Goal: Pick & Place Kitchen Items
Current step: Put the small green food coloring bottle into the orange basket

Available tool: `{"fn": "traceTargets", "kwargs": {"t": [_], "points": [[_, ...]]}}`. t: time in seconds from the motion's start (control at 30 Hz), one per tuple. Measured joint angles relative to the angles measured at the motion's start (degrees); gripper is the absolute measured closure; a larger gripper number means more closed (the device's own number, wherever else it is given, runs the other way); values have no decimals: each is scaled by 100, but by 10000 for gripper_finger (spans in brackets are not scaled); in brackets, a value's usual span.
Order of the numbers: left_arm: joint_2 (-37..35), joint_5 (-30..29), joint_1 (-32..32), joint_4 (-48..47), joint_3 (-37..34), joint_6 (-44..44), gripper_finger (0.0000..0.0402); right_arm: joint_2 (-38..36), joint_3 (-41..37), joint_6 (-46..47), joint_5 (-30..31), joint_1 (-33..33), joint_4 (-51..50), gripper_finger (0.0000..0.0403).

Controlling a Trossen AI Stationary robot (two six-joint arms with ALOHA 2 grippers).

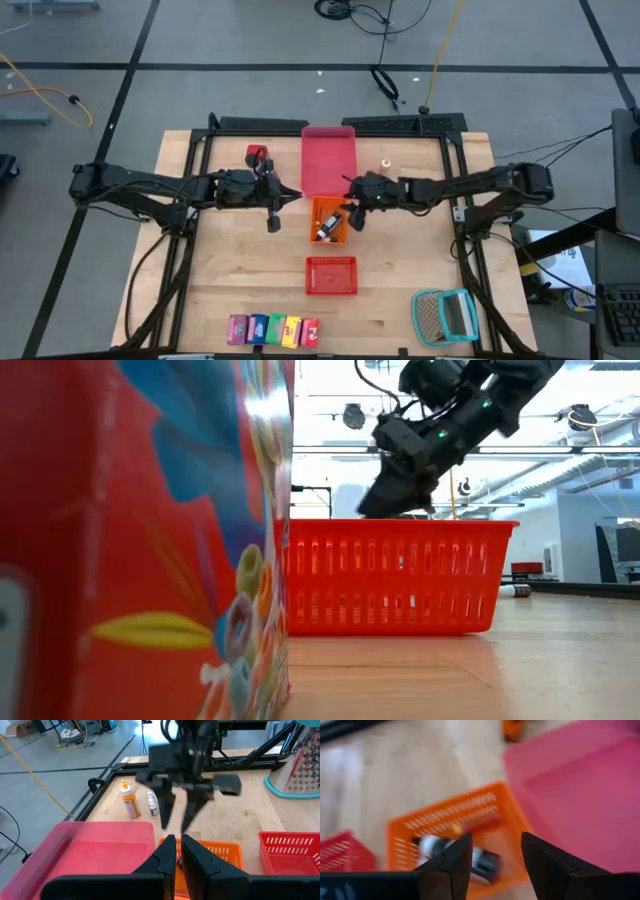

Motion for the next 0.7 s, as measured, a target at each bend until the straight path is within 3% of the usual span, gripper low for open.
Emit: {"fn": "traceTargets", "kwargs": {"t": [0.23, 0.47, 0.7], "points": [[0, 0, 0, -1, 0, 0, 371, -825, 0, 399, 825, 2, -1624, 252], [0, 0, 2, 2, 0, 3, 371, -1172, 0, 1350, 1588, 0, -3090, 252], [0, 0, 2, 5, 0, 5, 371, -1138, -259, 1780, 1839, 0, -3402, 252]]}}
